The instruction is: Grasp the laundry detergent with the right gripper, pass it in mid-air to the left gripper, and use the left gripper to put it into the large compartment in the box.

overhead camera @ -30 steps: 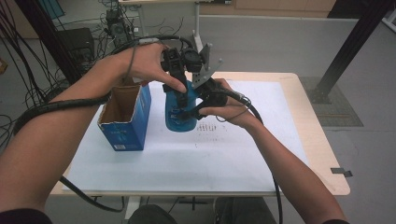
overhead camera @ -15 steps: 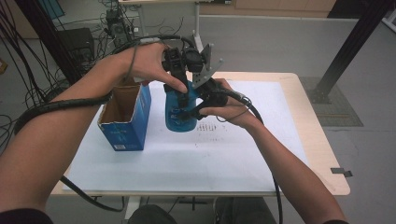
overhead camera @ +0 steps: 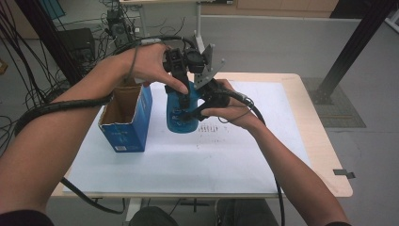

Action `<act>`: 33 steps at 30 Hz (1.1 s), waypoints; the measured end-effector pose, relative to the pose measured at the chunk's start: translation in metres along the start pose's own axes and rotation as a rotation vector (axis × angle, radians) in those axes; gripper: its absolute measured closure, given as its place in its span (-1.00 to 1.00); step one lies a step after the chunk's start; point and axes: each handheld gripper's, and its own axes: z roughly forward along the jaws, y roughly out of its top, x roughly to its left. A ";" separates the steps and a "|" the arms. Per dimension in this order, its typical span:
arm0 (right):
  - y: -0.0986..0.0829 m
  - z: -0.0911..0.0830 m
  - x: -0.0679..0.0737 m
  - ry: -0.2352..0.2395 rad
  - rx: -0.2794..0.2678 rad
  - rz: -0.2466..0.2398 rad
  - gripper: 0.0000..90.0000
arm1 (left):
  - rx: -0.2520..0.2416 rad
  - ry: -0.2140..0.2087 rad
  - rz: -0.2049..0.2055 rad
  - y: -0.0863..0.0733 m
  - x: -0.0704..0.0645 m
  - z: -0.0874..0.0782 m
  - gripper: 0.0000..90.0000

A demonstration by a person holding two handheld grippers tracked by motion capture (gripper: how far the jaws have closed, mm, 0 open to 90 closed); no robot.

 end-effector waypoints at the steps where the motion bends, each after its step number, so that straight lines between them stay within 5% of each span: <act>1: 0.000 0.000 0.000 0.000 0.000 0.000 -0.05 | 0.000 -0.001 -0.001 0.000 0.000 0.000 -0.88; 33: 0.000 0.001 0.000 -0.001 0.004 -0.017 -0.05 | -0.003 -0.002 0.002 -0.003 0.001 0.002 -0.87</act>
